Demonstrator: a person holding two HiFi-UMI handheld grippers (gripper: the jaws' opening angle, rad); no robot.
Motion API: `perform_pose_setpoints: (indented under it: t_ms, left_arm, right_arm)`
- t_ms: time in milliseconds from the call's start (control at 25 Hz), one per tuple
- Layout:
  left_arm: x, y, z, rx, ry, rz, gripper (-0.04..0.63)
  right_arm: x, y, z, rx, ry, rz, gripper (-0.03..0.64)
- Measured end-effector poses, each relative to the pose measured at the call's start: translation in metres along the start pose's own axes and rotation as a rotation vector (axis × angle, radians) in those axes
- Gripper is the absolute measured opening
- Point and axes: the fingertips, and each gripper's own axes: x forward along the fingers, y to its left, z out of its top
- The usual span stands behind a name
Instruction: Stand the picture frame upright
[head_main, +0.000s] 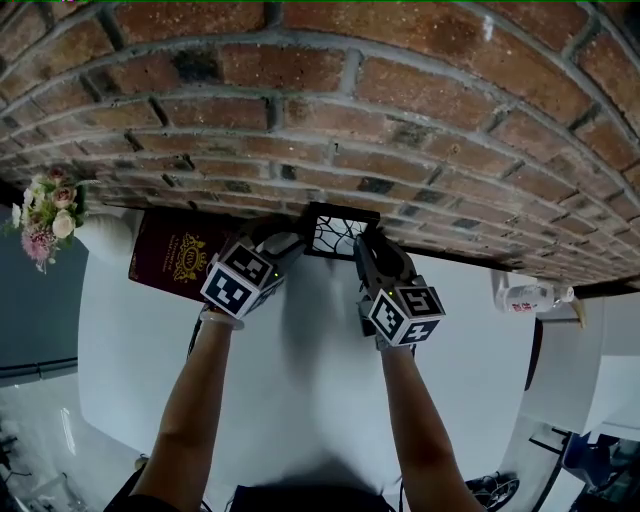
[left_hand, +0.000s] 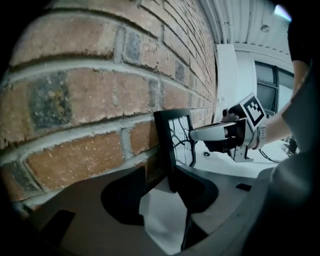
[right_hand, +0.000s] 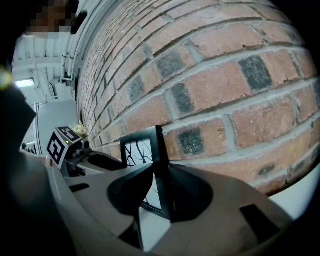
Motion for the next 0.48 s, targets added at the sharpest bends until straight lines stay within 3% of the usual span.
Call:
perform_pose_setpoints:
  t_ms: [80,240,480]
  left_arm:
    - [-0.010,0.002,0.007,-0.004,-0.033,0.058,0.171]
    - [-0.027,0.003,0.011,-0.017,-0.077,0.142,0.035]
    - [-0.035,-0.012,0.013,-0.037,-0.125,0.130,0.012]
  right_arm:
    - [-0.001,0.000,0.001,-0.007,0.001,-0.009,0.101]
    - [-0.006,-0.001,0.005,-0.010,-0.006,-0.030,0.100]
    - [-0.016,-0.002,0.011,-0.002,-0.012,-0.042,0.109]
